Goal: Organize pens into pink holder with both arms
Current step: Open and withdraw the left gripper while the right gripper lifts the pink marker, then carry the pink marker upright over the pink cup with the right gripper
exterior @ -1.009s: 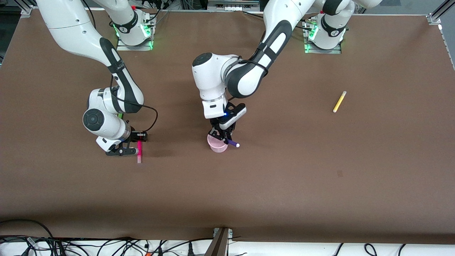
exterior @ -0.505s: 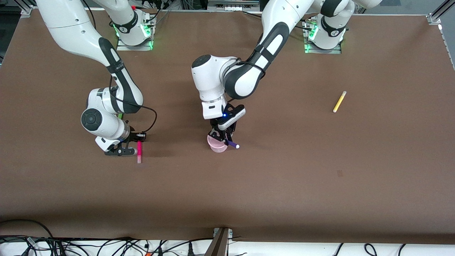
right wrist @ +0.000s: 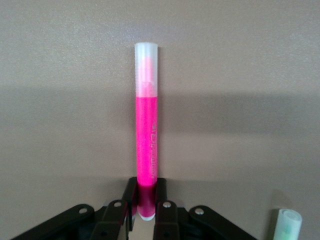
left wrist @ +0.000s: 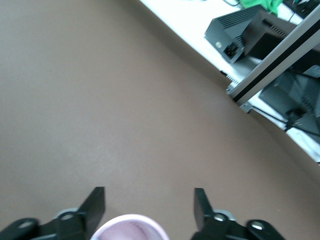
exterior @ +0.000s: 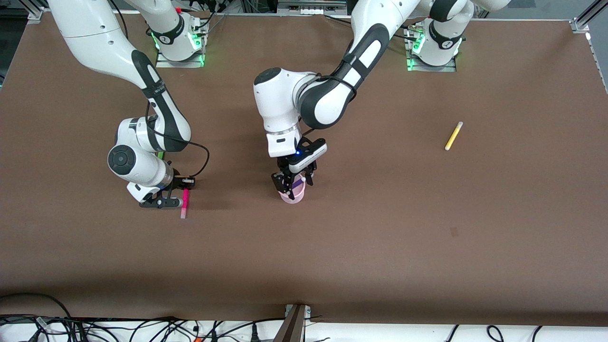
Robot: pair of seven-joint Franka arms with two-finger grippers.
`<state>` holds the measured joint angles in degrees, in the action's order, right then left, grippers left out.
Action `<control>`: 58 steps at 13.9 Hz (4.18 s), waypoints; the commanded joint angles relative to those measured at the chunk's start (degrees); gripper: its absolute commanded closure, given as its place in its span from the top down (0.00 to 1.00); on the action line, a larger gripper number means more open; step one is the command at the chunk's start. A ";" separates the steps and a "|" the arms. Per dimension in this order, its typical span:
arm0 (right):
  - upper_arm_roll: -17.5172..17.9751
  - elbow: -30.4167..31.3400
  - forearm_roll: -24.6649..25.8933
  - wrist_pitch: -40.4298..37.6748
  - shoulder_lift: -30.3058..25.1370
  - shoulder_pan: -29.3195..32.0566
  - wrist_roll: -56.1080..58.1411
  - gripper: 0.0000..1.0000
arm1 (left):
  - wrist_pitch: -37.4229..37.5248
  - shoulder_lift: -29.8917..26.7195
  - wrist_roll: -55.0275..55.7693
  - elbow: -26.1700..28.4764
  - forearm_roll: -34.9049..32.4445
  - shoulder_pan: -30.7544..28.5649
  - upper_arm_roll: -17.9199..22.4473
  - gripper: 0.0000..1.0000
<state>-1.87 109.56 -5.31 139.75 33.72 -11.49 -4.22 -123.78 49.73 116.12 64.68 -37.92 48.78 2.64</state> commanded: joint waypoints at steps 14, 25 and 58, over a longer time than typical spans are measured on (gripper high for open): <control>0.46 -15.76 -15.85 -24.59 -0.76 -4.77 -17.12 0.16 | 27.71 -29.06 -73.35 6.14 37.82 -25.64 -0.26 1.00; 2.57 -30.71 -42.41 -31.48 1.78 -10.58 -53.49 0.16 | 29.83 -33.74 -114.33 16.26 41.70 -44.89 -0.26 1.00; 2.39 -29.49 -64.66 -5.10 8.47 -19.19 -79.88 0.16 | 30.53 -34.18 -125.26 17.76 42.58 -50.62 -0.26 1.00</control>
<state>0.56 80.27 -69.85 134.17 42.96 -30.32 -80.79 -93.11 16.31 -8.16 81.43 3.44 -1.50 2.59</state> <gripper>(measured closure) 0.819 0.000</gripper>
